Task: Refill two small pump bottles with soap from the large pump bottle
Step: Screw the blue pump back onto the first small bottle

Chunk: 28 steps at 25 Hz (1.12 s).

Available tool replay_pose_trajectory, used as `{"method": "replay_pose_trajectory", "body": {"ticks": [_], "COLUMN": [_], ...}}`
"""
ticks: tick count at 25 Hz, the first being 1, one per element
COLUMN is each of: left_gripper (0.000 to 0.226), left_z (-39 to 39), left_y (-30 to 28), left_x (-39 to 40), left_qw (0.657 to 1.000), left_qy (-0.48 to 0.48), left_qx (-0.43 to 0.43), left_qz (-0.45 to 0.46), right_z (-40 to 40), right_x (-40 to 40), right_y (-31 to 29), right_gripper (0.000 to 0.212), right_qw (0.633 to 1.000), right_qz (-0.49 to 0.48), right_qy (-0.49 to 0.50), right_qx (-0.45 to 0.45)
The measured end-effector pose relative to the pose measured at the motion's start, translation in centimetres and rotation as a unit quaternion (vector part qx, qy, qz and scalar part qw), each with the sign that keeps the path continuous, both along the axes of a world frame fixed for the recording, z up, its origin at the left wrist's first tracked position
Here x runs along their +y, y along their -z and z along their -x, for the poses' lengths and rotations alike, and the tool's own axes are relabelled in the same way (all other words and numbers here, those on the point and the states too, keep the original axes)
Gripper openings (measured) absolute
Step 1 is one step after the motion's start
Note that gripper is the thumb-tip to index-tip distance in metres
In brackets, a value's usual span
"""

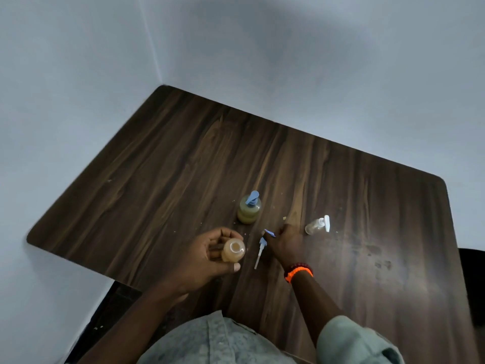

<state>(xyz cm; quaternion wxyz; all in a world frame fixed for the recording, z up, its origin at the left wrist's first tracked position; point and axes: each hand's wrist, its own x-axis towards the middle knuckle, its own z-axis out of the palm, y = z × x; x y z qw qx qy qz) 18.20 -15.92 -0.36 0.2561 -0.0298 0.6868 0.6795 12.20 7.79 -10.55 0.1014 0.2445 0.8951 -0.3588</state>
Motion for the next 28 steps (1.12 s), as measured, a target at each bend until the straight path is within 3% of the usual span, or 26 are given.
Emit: {"method": "replay_pose_trajectory", "body": {"ticks": [4,6,9,10,13,16,19,22,28], "left_gripper": [0.047,0.047,0.046,0.046,0.047,0.048,0.051,0.052,0.051], "left_z": [-0.2,-0.5,-0.7,-0.7,-0.5,-0.3,-0.3,-0.1,-0.5], "left_y": [-0.3,-0.4,-0.5,-0.6,-0.6,-0.4,-0.2,-0.5,-1.0], "left_x": [0.5,0.7,0.8,0.8,1.1,2.1,3.2,4.0,4.5], "left_qw": [1.000,1.000,1.000,1.000,0.999,0.999,1.000,0.999,0.998], "left_qy": [0.003,0.000,-0.014,-0.023,-0.046,-0.037,-0.019,0.010,0.034], "left_qx": [0.008,0.005,0.001,0.001,0.004,0.000,0.004,0.035,0.058], "left_qz": [-0.002,0.006,0.019,0.020,0.020,0.013,-0.001,0.006,0.009], "right_z": [0.0,0.2,-0.2,-0.5,-0.4,-2.4,-6.1,-8.4,-9.6], "right_x": [-0.6,-0.6,-0.3,-0.3,0.0,0.5,0.0,-1.4,-1.4], "right_y": [0.9,1.6,1.8,0.8,-3.7,-10.7,-16.8,-20.1,-20.9], "right_gripper": [0.068,0.059,0.020,0.017,0.016,0.004,0.010,0.019,0.023], "right_qw": [0.998,0.997,0.988,0.985,0.987,0.947,0.911,0.903,0.896], "right_qz": [0.001,0.018,0.092,0.110,0.126,0.223,0.248,0.182,0.165], "right_qy": [0.024,0.032,0.082,0.100,0.083,0.097,-0.011,-0.071,-0.064], "right_qx": [-0.051,-0.072,-0.091,-0.092,0.047,0.209,0.330,0.382,0.406]}}
